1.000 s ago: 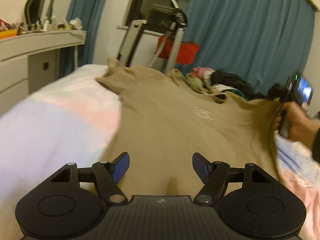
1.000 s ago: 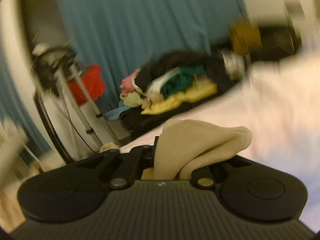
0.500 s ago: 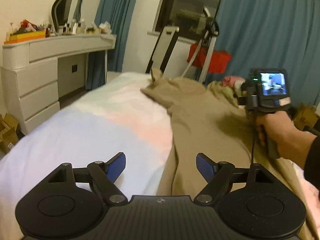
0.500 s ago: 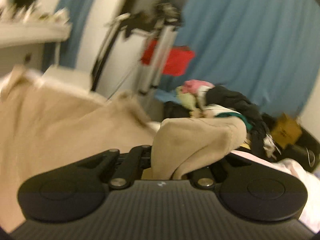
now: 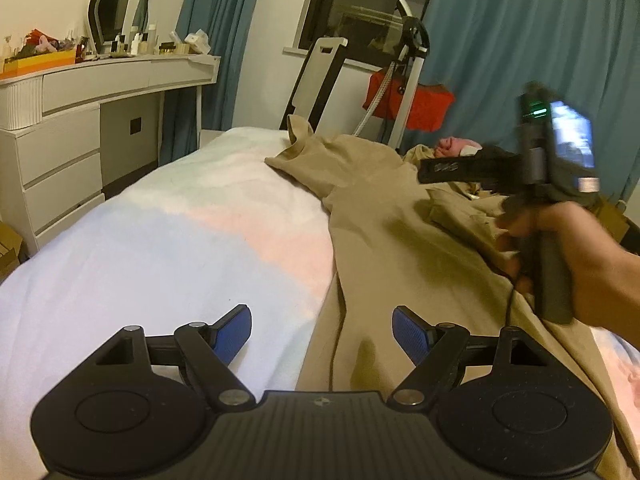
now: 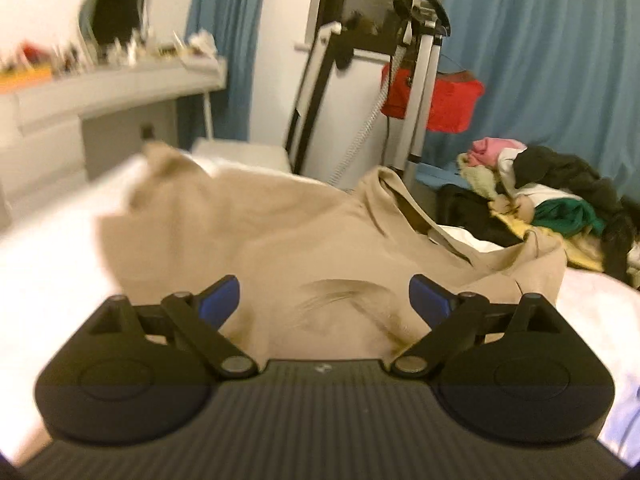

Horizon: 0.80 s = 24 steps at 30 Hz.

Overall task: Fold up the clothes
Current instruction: 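Open the right gripper and release the sleeve onto the sweatshirt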

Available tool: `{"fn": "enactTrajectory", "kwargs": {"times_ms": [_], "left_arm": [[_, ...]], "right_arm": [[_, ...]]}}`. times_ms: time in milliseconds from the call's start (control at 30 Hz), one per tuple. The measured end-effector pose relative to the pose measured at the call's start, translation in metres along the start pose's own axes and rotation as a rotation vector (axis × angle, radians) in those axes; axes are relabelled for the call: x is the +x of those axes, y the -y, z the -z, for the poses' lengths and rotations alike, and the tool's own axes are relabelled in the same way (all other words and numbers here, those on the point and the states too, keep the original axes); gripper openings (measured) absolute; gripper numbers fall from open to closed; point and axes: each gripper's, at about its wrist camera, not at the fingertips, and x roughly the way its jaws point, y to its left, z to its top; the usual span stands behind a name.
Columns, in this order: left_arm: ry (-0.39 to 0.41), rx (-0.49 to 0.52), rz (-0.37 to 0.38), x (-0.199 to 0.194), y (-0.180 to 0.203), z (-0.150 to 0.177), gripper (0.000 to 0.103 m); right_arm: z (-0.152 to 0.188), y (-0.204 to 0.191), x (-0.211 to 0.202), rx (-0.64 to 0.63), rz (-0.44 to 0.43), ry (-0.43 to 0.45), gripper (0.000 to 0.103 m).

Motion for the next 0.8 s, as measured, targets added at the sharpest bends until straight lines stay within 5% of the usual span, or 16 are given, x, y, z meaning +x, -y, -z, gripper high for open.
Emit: {"fn": "enactTrajectory", "kwargs": {"times_ms": [233, 533, 800], "left_arm": [[0.048, 0.027, 0.025, -0.045, 0.008, 0.005, 0.080], [0.055, -0.030, 0.111, -0.117, 0.018, 0.024, 0.081], [0.057, 0.092, 0.112, -0.115, 0.055, 0.041, 0.078]], "right_arm": [[0.016, 0.005, -0.132, 0.162, -0.067, 0.079, 0.093], [0.069, 0.037, -0.250, 0.395, -0.004, 0.132, 0.093], [0.114, 0.077, -0.339, 0.607, 0.067, 0.191, 0.093]]}}
